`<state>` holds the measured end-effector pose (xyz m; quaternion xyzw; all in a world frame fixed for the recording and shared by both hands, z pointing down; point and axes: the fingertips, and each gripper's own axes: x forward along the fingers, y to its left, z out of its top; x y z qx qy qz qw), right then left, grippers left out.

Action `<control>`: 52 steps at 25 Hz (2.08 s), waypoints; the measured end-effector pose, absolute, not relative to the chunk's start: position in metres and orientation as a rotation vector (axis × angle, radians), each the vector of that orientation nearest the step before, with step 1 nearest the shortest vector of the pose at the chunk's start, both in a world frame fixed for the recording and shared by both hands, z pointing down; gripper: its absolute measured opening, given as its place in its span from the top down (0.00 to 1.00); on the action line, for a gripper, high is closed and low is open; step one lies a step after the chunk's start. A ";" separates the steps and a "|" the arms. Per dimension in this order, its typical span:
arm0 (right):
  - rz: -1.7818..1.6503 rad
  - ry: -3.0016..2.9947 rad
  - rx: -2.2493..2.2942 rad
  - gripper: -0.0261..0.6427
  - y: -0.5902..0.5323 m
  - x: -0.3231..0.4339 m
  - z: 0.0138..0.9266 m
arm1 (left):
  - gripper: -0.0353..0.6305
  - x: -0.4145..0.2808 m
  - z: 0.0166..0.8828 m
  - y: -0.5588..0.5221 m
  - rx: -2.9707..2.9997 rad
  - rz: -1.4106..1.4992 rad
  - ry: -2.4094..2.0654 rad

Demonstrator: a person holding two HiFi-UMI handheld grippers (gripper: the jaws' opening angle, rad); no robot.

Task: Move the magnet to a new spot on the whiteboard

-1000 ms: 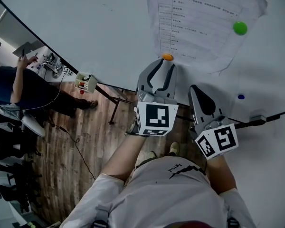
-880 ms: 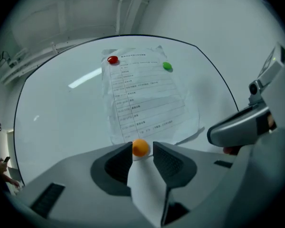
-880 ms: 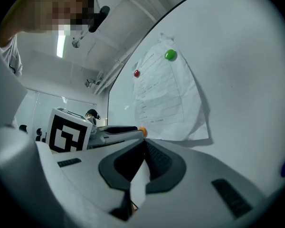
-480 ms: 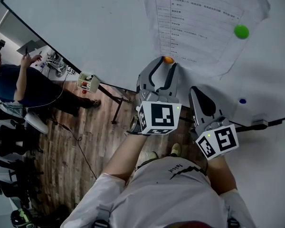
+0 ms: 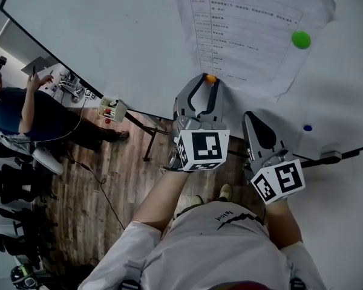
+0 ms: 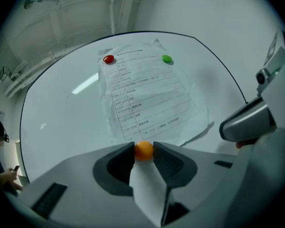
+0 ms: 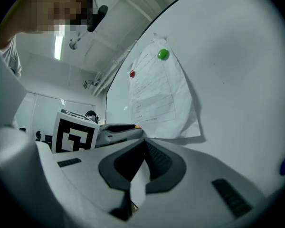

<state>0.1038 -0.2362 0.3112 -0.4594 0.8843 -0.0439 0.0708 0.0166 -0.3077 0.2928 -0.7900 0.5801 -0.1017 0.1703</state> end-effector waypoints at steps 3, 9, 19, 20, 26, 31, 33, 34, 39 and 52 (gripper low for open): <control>-0.131 2.659 -1.384 0.94 -0.236 0.104 0.312 | 0.75 0.017 0.293 -0.308 -2.258 -0.275 1.643; -0.141 2.663 -1.387 0.94 -0.236 0.099 0.314 | 0.75 0.014 0.288 -0.303 -2.271 -0.230 1.637; -0.154 2.669 -1.388 0.94 -0.233 0.086 0.319 | 0.75 0.006 0.286 -0.283 -2.358 -0.159 1.611; -0.155 2.671 -1.387 0.94 -0.232 0.084 0.319 | 0.75 0.005 0.287 -0.280 -2.365 -0.156 1.607; -0.154 2.680 -1.387 0.94 -0.225 0.068 0.320 | 0.75 -0.003 0.290 -0.263 -2.421 -0.132 1.584; -0.148 2.681 -1.401 0.94 -0.218 0.057 0.322 | 0.75 -0.011 0.293 -0.247 -2.480 -0.101 1.561; -0.148 2.681 -1.409 0.94 -0.215 0.053 0.322 | 0.75 -0.015 0.295 -0.240 -2.503 -0.086 1.550; -0.148 2.681 -1.414 0.94 -0.214 0.051 0.323 | 0.75 -0.016 0.296 -0.237 -2.515 -0.078 1.543; -0.151 2.676 -1.437 0.94 -0.207 0.040 0.325 | 0.75 -0.025 0.303 -0.223 -2.578 -0.047 1.516; -0.119 2.657 -1.489 0.94 -0.190 0.016 0.324 | 0.75 -0.057 0.310 -0.194 -2.646 0.023 1.496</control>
